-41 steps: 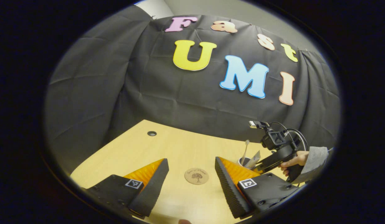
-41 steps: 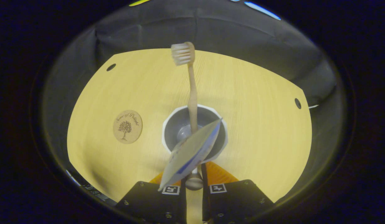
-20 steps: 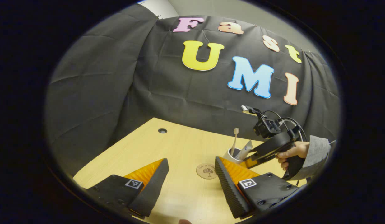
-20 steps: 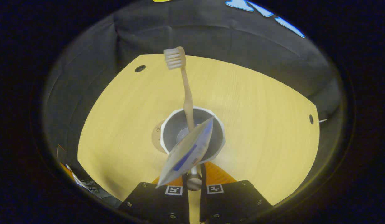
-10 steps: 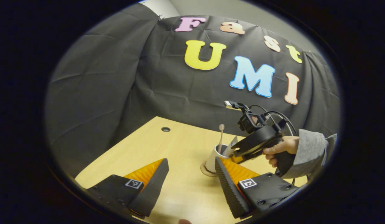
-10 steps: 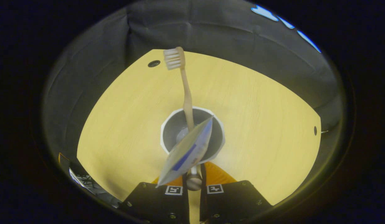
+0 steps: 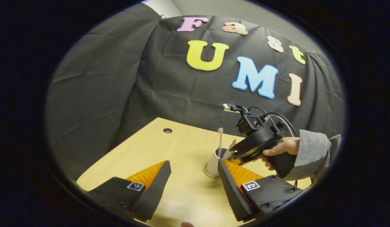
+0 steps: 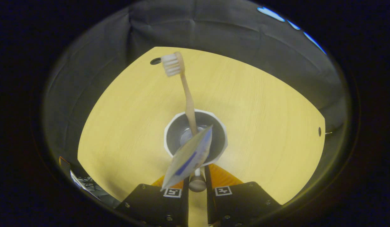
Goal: Put the toothbrush and toothpaste on the desktop into the cup, then pick up the cup and place it on the coaster on the desktop.
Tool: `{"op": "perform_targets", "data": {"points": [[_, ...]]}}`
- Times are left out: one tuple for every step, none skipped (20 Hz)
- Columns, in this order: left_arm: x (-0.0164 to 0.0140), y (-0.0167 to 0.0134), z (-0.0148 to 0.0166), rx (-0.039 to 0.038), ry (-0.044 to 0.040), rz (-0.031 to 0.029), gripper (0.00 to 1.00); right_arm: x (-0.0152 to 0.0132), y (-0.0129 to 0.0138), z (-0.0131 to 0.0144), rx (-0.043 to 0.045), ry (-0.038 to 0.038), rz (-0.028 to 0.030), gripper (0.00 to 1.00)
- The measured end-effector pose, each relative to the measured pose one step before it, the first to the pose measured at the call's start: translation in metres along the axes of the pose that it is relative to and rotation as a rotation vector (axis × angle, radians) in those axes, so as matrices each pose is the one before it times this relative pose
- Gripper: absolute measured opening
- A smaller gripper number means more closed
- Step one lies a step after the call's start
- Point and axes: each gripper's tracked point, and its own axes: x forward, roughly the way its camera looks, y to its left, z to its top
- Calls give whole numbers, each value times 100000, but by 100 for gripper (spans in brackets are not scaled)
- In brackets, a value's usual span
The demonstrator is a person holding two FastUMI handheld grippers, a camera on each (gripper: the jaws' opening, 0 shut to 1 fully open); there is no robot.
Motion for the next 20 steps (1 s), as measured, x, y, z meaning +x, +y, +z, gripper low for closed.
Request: {"op": "perform_targets", "data": {"points": [[68, -87, 152, -179, -146, -94, 96, -320, -102, 79, 288, -816, 290, 24], [-28, -61, 27, -129, -108, -109, 96, -429, -120, -106, 447, -978, 102, 33], [-50, -22, 46, -59, -82, -14, 96, -524, -125, -48, 967, -947, 118, 36], [75, -199, 36, -40, -165, -148, 96, -507, 35, -113, 722, -1033, 479, 52], [212, -308, 137, -35, -202, -423, 96, -514, -65, -90, 620, -950, 501, 58], [116, -304, 202, 57, -350, -358, 96, -433, -146, -194, 396, -1036, 86, 69], [104, -305, 273, 292, -438, -547, 96, -585, -348, -56, 553, -1378, -510, 67], [32, -288, 193, 444, -279, -436, 96, -734, -93, -118, 945, -1436, 840, 74], [53, -413, 260, 657, -388, -613, 96, -930, -231, -195, 956, -1642, -101, 80], [101, -452, 253, 735, -553, -792, 96, -952, -231, -134, 1009, -2061, 300, 86], [87, -631, 414, 767, -623, -806, 96, -1139, -379, -131, 1344, -2429, 69, 85], [130, -478, 221, 529, -300, -901, 96, -1062, -501, -388, 1147, -2581, -280, 84], [197, -587, 252, 551, -225, -901, 96, -1142, -576, -234, 878, -2738, -759, 84], [162, -626, 292, 413, -447, -977, 96, -1168, -650, -121, 526, -3145, -1418, 84], [280, -781, 429, 487, -494, -1166, 96, -1138, -793, -207, 426, -3939, -1819, 84], [238, -753, 300, 822, -644, -1183, 96, -1203, -1014, -114, 279, -4223, -2028, 84], [235, -723, 356, 1064, -685, -835, 96, -991, -1045, 13, 328, -4040, -2231, 84], [177, -702, 346, 1017, -571, -925, 96, -1344, -1041, -25, 334, -4012, -2147, 84], [183, -778, 335, 850, -543, -907, 96, -1171, -1062, 181, 715, -3984, -2026, 84], [215, -751, 275, 533, -483, -1167, 96, -1025, -919, 413, 1203, -4683, -1765, 84]]}}
